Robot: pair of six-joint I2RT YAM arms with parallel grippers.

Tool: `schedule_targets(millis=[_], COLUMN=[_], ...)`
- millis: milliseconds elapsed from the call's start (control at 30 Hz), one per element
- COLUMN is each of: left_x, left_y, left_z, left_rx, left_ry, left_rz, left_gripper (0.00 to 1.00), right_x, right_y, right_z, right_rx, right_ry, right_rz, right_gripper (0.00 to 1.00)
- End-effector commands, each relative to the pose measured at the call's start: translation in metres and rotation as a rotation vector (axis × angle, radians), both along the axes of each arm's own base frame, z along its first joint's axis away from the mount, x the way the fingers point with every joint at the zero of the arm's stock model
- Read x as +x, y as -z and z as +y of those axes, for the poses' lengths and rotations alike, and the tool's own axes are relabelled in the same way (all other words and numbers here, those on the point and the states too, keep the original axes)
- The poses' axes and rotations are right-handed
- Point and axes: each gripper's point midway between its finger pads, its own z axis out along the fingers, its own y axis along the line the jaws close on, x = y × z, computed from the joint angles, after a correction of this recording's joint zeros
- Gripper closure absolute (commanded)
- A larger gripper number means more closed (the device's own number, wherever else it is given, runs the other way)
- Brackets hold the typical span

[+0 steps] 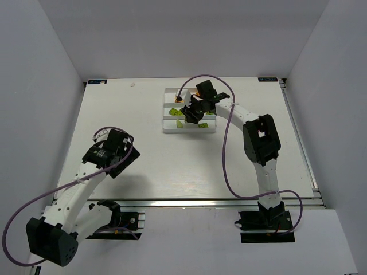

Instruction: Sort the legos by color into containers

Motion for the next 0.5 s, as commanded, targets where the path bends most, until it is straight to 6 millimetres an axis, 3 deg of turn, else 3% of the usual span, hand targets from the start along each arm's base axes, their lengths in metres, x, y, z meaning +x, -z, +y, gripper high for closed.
schedule_targets(millis=[0,167,267,367,400,433,467], left_x=[0.018,0.031,0.041,0.052,0.055,0.06,0.063], left_y=[-0.012,-0.008,-0.005,-0.008,-0.007,-0.004,0.0], left_z=[0.006,0.009,0.014,0.024,0.027,0.032,0.035], left_rx=[0.065,0.111,0.118,0.127,0.128,0.124,0.129], left_ry=[0.014,0.019,-0.004,-0.042,-0.05,-0.067,-0.061], left_rz=[-0.04,-0.004,0.01,0.0,0.002,0.009,0.02], left_gripper=[0.02,0.02,0.02,0.02,0.02,0.02,0.03], right_x=[-0.002,-0.003,-0.003,-0.016,-0.019,-0.036,-0.046], right_y=[0.002,-0.007,-0.03,-0.068,-0.1,-0.091,-0.095], right_z=[0.0,-0.001,-0.005,-0.009,-0.01,-0.015,-0.015], right_rx=[0.01,0.021,0.059,0.146,0.201,0.221,0.244], right_ry=[-0.022,-0.019,-0.001,0.017,0.015,0.017,0.007], right_rz=[0.015,0.011,0.004,-0.003,-0.064,-0.005,0.002], right_gripper=[0.46,0.4,0.41,0.47,0.52,0.55,0.6])
